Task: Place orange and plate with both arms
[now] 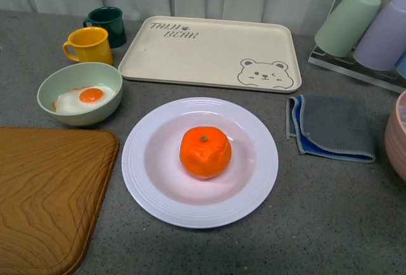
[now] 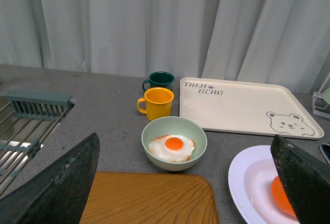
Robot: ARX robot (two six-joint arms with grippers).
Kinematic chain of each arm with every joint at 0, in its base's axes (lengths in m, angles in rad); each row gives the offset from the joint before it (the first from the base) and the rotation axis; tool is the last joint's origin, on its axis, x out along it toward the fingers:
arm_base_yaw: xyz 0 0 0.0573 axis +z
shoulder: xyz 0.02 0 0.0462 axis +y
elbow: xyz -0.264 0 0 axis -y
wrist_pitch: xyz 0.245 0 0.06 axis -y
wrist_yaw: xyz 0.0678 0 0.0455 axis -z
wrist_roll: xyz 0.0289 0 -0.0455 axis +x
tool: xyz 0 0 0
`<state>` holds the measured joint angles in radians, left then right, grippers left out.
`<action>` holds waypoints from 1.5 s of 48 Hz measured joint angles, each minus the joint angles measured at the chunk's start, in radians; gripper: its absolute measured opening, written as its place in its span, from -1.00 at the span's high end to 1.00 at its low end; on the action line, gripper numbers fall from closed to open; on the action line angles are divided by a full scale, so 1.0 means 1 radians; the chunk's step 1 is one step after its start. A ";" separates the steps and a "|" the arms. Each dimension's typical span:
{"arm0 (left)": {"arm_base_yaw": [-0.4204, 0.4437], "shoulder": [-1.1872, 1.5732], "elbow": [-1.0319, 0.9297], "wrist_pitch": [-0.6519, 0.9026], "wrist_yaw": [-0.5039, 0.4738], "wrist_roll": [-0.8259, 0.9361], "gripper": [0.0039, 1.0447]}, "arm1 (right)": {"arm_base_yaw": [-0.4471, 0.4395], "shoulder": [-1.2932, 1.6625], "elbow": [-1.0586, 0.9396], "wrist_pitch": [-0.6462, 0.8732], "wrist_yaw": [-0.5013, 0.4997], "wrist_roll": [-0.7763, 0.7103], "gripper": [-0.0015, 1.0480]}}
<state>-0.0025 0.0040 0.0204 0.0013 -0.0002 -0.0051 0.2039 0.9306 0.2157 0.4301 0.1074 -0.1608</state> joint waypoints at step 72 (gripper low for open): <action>0.000 0.000 0.000 -0.001 0.000 0.000 -0.88 | 0.035 1.242 0.681 0.003 -0.761 0.950 -0.82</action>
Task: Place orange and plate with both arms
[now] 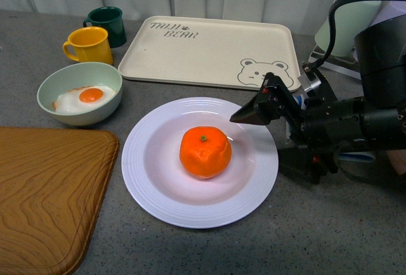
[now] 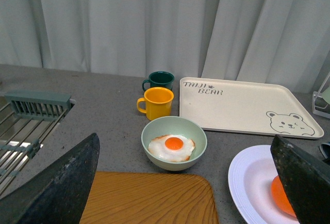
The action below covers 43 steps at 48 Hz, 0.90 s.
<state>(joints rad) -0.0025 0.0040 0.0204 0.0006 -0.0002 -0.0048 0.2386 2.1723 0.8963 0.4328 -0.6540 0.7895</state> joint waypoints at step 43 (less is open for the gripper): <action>0.000 0.000 0.000 0.000 0.000 0.000 -0.88 | 0.040 0.048 0.023 0.016 0.007 0.093 0.93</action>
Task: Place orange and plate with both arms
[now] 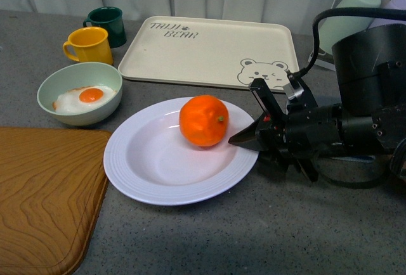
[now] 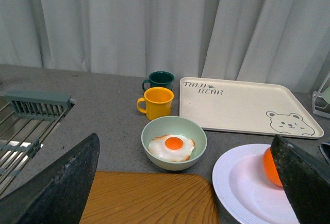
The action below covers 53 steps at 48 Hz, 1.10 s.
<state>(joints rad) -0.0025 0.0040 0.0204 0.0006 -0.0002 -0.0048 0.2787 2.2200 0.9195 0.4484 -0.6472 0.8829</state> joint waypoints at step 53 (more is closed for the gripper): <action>0.000 0.000 0.000 0.000 0.000 0.000 -0.88 | -0.085 0.130 0.372 0.081 0.007 0.068 0.93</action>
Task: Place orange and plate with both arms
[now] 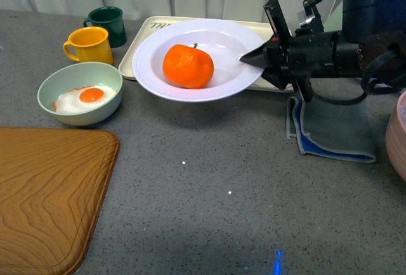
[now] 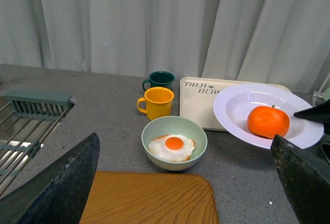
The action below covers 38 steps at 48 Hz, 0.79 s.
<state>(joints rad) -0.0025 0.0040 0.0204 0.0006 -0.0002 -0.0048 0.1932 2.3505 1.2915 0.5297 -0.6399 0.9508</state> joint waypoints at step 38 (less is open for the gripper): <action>0.000 0.000 0.000 0.000 0.000 0.000 -0.88 | -0.013 0.196 0.475 -0.373 0.380 -0.282 -0.01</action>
<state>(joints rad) -0.0025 0.0040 0.0204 0.0006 -0.0002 -0.0048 0.1802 2.5465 1.7668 0.1566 -0.2600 0.6685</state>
